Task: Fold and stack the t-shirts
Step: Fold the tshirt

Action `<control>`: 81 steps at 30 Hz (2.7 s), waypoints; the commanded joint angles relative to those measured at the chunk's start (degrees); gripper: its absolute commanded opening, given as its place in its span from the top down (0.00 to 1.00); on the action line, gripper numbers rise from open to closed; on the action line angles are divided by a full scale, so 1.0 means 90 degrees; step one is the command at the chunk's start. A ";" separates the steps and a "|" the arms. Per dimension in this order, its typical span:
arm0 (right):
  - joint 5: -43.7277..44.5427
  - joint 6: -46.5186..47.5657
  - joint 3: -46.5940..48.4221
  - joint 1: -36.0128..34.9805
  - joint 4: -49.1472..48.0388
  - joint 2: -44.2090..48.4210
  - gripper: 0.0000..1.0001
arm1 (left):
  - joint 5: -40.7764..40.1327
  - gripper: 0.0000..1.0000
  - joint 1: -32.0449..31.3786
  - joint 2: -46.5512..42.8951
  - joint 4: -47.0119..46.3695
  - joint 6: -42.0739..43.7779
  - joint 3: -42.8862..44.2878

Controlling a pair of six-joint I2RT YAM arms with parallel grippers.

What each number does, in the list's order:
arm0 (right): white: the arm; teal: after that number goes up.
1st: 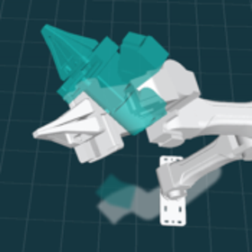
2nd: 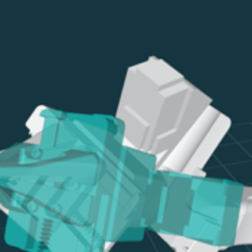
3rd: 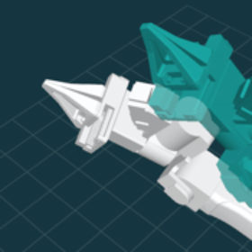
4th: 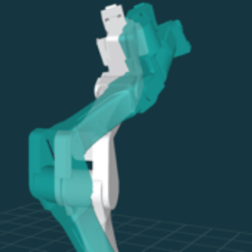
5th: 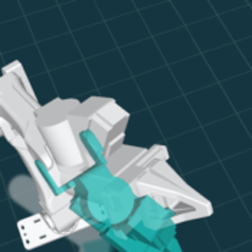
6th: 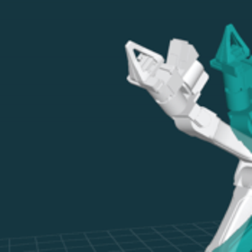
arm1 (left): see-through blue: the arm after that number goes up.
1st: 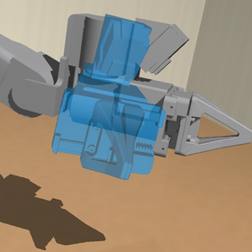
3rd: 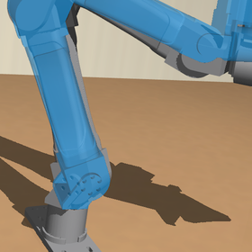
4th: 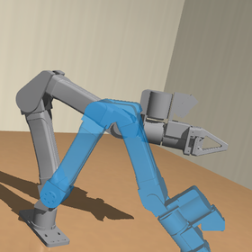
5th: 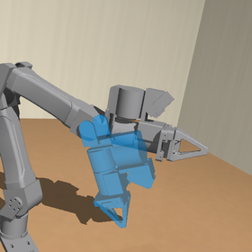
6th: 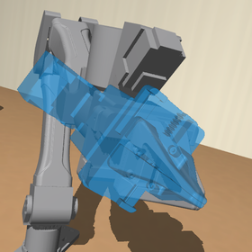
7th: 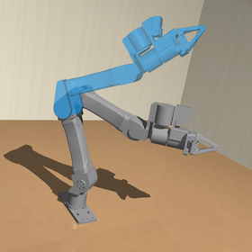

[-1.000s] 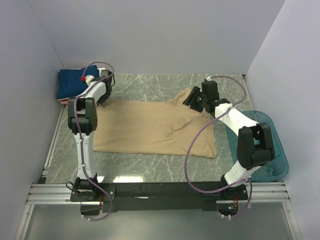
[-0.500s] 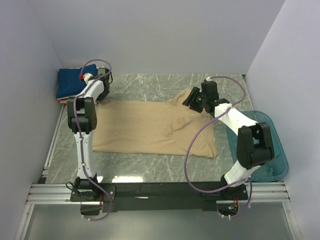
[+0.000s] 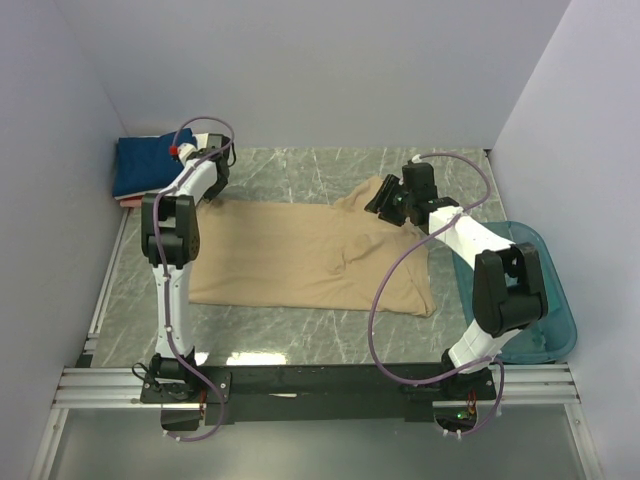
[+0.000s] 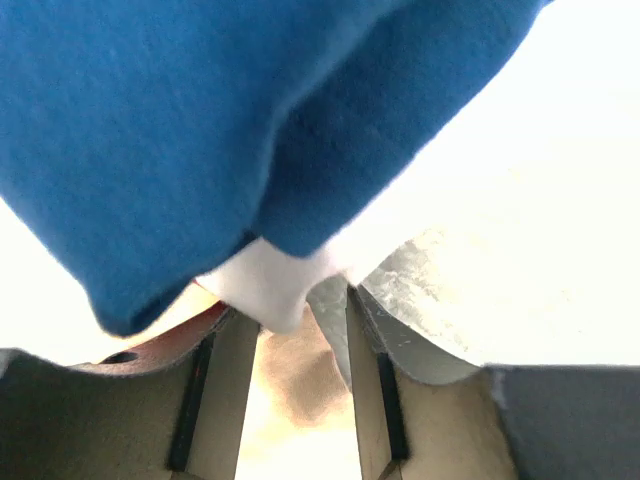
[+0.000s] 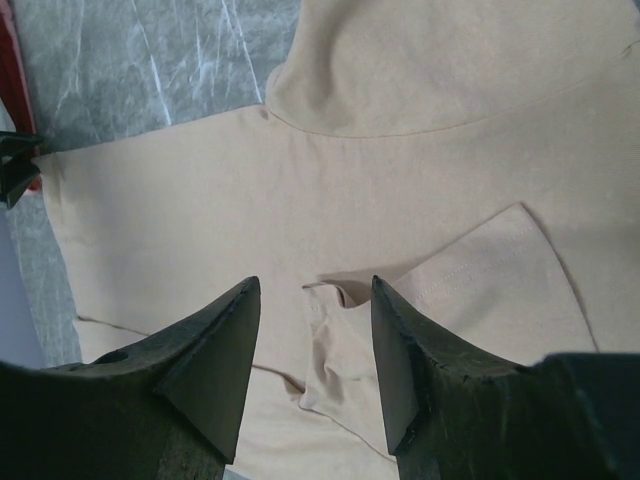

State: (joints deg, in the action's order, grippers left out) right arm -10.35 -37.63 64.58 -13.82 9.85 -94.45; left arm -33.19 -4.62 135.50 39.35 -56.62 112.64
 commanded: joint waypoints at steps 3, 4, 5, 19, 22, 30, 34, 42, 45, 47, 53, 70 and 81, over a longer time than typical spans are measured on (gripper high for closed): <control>-0.0139 -0.0009 0.0100 0.0061 -0.0157 -0.0101 0.45 | -0.0345 0.56 -0.0033 -0.0095 0.0178 -0.0164 0.0209; -0.0139 -0.0018 0.0100 0.0071 -0.0166 -0.0101 0.45 | -0.0384 0.56 -0.0033 -0.0124 0.0178 -0.0174 0.0180; -0.0149 -0.0018 0.0120 0.0062 -0.0166 -0.0110 0.45 | -0.0394 0.56 -0.0033 -0.0211 0.0130 -0.0154 0.0083; -0.0198 -0.0018 0.0139 0.0071 -0.0176 -0.0169 0.46 | -0.0785 0.56 -0.0043 -0.0534 0.0130 0.0060 -0.0044; -0.0227 -0.0028 0.0178 0.0081 -0.0166 -0.0218 0.46 | -0.0882 0.56 -0.0043 -0.0739 0.0022 0.0168 -0.0201; -0.0227 -0.0038 0.0188 0.0081 -0.0166 -0.0247 0.46 | -0.0883 0.56 -0.0169 -0.0749 0.0051 0.0383 -0.0104; -0.0217 -0.0018 0.0188 0.0081 -0.0156 -0.0247 0.46 | -0.0805 0.56 -0.0180 -0.0593 0.0003 0.0344 -0.0074; -0.0217 -0.0009 0.0169 0.0110 -0.0147 -0.0238 0.46 | -0.0648 0.56 -0.0180 -0.0125 0.0012 0.0383 0.0189; -0.0217 -0.0009 0.0159 0.0120 -0.0166 -0.0267 0.46 | -0.0590 0.55 -0.0180 0.0051 0.0071 0.0383 0.0307; -0.0227 -0.0009 0.0169 0.0120 -0.0147 -0.0286 0.46 | -0.0551 0.55 -0.0180 0.0090 0.0061 0.0373 0.0268; -0.0208 0.0011 0.0178 0.0140 -0.0147 -0.0316 0.46 | -0.0385 0.57 -0.0131 0.0139 -0.0036 0.0363 0.0180; -0.0101 0.0040 0.1447 0.0725 0.0292 -0.1358 0.45 | 0.0201 0.99 0.0103 -0.0524 -0.0554 0.0656 -0.0591; -0.0178 -0.0058 0.3681 0.1292 0.0664 -0.3176 0.44 | 0.0543 0.99 0.0094 -0.0856 -0.0828 0.0773 -0.1031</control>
State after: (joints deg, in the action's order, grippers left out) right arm -12.10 -38.04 90.80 -2.74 14.61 -120.90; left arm -30.22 -3.79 131.68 32.27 -50.65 104.36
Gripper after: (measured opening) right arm 0.558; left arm 0.025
